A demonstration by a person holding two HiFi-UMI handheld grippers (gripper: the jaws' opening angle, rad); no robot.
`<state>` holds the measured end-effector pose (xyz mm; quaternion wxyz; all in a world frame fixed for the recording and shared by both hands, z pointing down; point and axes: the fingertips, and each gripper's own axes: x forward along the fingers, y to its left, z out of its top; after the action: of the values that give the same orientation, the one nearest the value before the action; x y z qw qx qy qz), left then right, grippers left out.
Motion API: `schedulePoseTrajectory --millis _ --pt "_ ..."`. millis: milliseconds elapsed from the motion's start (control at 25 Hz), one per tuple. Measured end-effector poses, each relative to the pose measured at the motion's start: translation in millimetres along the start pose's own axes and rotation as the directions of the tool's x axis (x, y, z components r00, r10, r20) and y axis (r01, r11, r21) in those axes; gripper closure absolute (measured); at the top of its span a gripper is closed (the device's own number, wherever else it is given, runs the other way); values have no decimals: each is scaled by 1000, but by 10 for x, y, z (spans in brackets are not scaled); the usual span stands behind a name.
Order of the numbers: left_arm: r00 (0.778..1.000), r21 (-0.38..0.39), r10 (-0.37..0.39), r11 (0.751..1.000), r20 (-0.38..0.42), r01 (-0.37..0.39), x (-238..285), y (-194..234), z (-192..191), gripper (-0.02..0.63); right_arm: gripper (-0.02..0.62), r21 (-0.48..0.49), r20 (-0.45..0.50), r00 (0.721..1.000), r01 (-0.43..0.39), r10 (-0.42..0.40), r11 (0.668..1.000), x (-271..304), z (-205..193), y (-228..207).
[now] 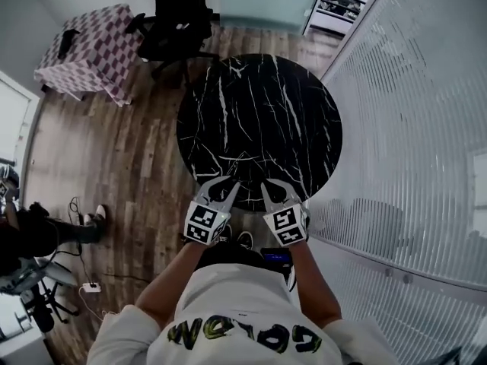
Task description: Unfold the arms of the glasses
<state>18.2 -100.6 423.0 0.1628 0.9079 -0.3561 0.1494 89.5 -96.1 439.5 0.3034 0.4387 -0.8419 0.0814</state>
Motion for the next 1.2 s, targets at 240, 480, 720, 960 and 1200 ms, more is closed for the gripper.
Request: schedulePoseTrajectory --millis 240,480,720,960,1200 --pt "994 22 -67 998 89 65 -404 -394 491 572 594 137 187 982 -38 11 990 -551 546 133" --pt "981 -6 -111 994 158 113 -708 -621 805 601 594 197 341 940 -81 9 977 -1060 1010 182" --pt "959 27 -160 987 233 158 -884 -892 1176 601 594 208 454 891 -122 15 970 -1492 1455 246" --pt "939 73 -184 983 290 169 -1079 -1129 1478 601 594 176 537 843 -134 18 975 -1848 1826 314" --pt "919 112 -180 982 350 150 -1218 -1212 1676 601 594 162 596 803 -130 8 978 -2034 1949 387"
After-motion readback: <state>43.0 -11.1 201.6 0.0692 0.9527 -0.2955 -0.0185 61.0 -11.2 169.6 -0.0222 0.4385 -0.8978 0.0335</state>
